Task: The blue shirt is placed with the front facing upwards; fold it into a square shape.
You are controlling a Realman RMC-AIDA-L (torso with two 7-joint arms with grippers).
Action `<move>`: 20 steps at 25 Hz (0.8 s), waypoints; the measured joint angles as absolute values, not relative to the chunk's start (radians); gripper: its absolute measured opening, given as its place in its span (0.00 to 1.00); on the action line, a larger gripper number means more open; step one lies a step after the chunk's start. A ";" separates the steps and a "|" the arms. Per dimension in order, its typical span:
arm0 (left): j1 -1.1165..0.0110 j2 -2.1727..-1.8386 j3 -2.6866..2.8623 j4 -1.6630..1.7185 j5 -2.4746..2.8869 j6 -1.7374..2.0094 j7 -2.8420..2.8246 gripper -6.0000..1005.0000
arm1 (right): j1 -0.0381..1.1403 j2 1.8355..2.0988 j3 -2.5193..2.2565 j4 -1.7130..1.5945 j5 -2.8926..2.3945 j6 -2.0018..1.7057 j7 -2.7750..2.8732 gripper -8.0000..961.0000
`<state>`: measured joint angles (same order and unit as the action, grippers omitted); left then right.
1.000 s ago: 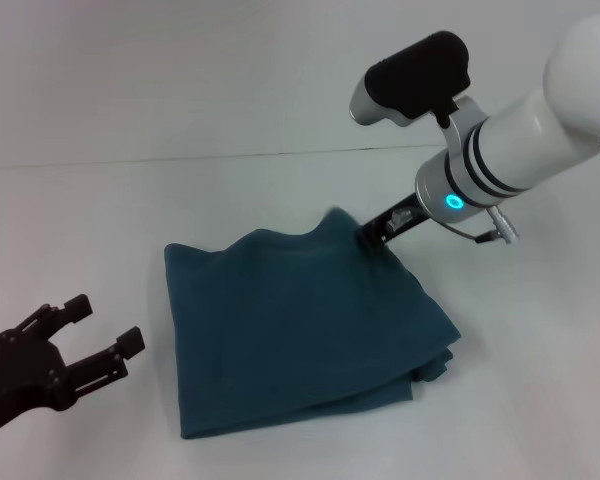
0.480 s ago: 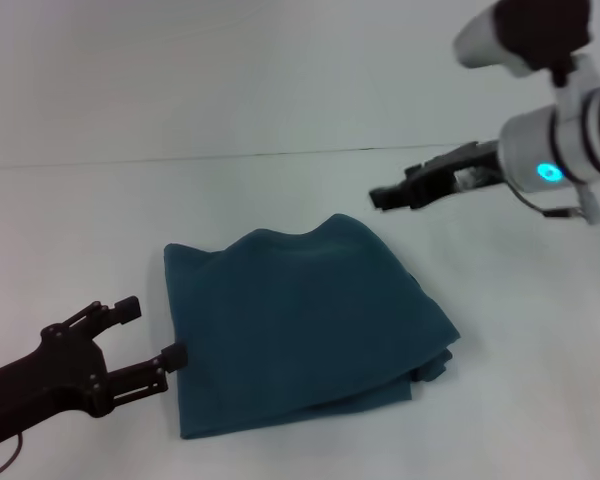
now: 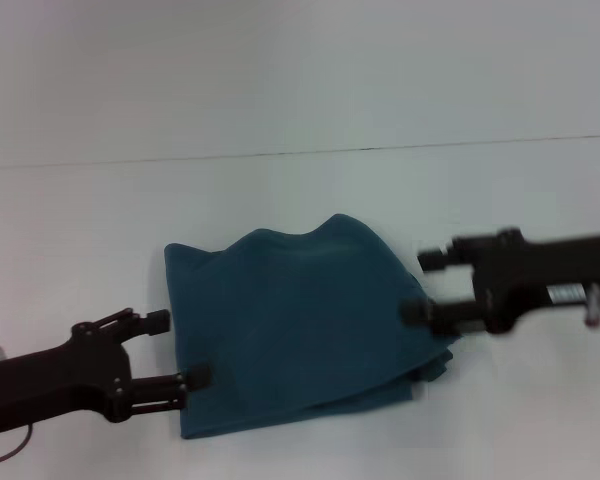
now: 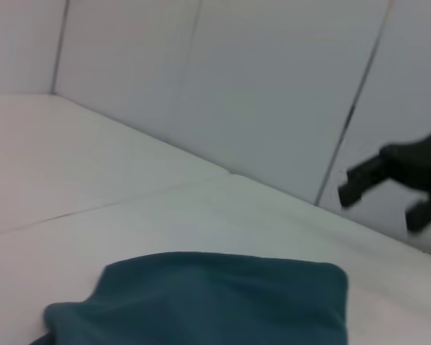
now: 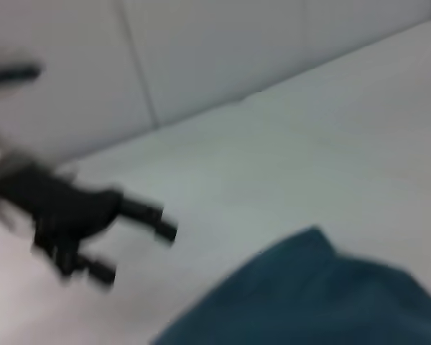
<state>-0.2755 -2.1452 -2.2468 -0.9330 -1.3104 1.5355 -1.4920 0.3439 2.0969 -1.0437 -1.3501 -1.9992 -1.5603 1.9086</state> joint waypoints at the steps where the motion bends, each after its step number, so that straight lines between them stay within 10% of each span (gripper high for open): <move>1: -0.289 -2.145 -2.247 -0.929 -1.299 1.539 -1.502 0.96 | 0.331 2.098 -1.047 -1.350 -2.004 -1.560 1.878 0.82; 20: -0.410 -2.158 -2.250 -0.932 -1.138 1.509 -1.619 0.96 | 0.281 2.101 -1.125 -1.325 -2.067 -1.449 1.722 0.84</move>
<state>-0.4101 -2.1580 -2.2504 -0.9317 -1.1378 1.5089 -1.6185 0.2813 2.1014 -1.1251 -1.3255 -2.0674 -1.4490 1.7224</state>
